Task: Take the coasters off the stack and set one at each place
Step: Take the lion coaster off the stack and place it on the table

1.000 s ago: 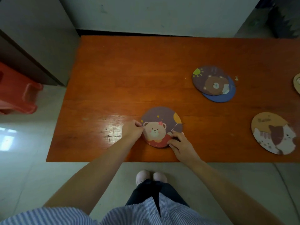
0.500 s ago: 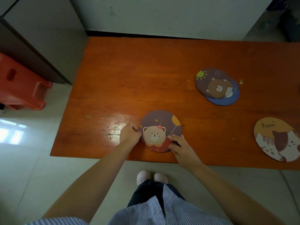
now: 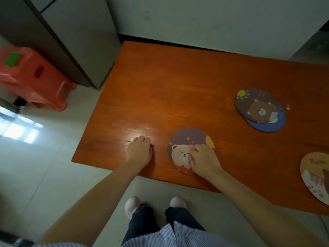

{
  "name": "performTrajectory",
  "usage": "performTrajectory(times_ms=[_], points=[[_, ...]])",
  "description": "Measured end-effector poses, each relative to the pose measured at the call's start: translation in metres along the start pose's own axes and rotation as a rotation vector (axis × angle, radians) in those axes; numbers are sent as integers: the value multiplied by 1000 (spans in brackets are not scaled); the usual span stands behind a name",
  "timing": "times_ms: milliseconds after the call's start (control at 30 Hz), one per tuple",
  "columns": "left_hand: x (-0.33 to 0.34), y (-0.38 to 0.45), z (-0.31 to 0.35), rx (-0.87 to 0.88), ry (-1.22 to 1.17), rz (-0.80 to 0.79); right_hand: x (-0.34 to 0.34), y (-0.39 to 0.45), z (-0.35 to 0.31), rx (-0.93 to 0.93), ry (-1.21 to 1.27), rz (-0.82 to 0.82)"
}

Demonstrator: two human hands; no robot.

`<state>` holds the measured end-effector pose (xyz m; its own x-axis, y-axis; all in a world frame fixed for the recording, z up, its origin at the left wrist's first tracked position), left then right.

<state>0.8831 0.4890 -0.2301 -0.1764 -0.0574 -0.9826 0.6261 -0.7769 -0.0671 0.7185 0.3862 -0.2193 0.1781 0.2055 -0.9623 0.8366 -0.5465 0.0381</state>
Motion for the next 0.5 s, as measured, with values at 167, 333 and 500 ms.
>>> performTrajectory(times_ms=[167,333,500], points=[[-31,7,-100,-97,91,60,24,71,-74,-107,58,-44],[-72,26,-222,-176,108,107,42,155,-186,-113,125,21],[-123,53,-347,-170,100,165,49,243,-306,-56,163,135]])
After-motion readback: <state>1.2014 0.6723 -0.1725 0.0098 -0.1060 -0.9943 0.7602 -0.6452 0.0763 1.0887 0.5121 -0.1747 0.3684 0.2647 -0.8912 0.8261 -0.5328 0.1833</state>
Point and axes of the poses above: each hand's wrist, its own y-axis towards the middle knuckle, its own x-axis out of the palm, z = x × y, the point moved 8 cm from there along y, towards the middle knuckle, and after that the axes turned 13 degrees about z, right-handed, at the moved point
